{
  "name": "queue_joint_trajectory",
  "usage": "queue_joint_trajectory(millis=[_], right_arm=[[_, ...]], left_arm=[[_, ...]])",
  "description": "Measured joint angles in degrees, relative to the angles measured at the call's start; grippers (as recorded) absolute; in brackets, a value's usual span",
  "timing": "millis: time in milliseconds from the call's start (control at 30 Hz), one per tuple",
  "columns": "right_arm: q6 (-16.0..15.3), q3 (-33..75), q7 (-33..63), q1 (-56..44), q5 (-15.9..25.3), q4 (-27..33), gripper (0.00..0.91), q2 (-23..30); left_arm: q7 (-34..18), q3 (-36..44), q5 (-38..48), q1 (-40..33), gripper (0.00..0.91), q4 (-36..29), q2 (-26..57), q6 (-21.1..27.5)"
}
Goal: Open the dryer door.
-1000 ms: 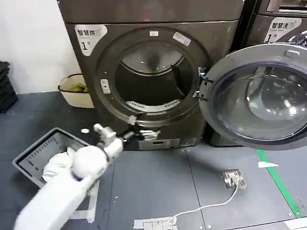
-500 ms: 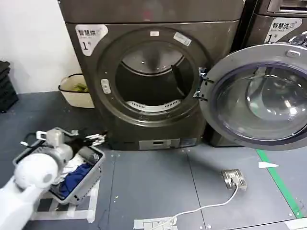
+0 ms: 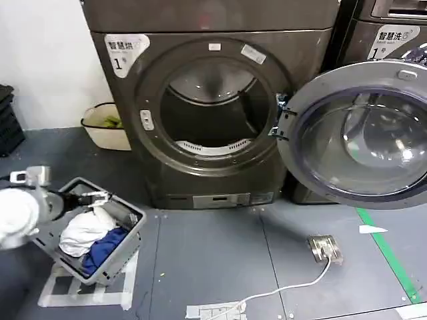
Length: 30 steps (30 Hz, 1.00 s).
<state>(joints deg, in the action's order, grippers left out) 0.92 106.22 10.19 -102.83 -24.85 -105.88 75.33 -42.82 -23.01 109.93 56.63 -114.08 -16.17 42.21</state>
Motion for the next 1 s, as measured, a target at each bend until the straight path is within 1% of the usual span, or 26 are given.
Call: queue_joint_trajectory(millis=[200, 367, 633, 733, 1000], right_arm=[[0.99, 0.01, -0.23, -0.12, -0.16, 0.53, 0.907, 0.21], [1.03, 0.05, -0.37, -0.10, -0.33, 0.55, 0.907, 0.16], [1.39, 0.11, -1.48, -0.06, -0.10, 0.48, 0.907, 0.35], [1.78, 0.10, -1.50, -0.02, -0.92, 0.50, 0.907, 0.36], [1.69, -0.02, -1.51, -0.05, -0.93, 0.76, 0.907, 0.38]], left_arm=[[-3.25, 0.61, 12.44, -0.35, 0.907, 3.06, 2.16, -0.02], [-4.13, 0.60, 18.35, -0.61, 0.907, 4.98, 3.16, -0.04], [-6.71, 0.61, 23.25, -1.02, 0.907, 6.07, 3.08, -0.03], [-7.24, 0.62, 24.38, -1.13, 0.907, 6.27, 3.08, -0.02], [-8.59, 0.67, 26.33, -1.67, 0.907, 7.58, 2.84, -0.02]])
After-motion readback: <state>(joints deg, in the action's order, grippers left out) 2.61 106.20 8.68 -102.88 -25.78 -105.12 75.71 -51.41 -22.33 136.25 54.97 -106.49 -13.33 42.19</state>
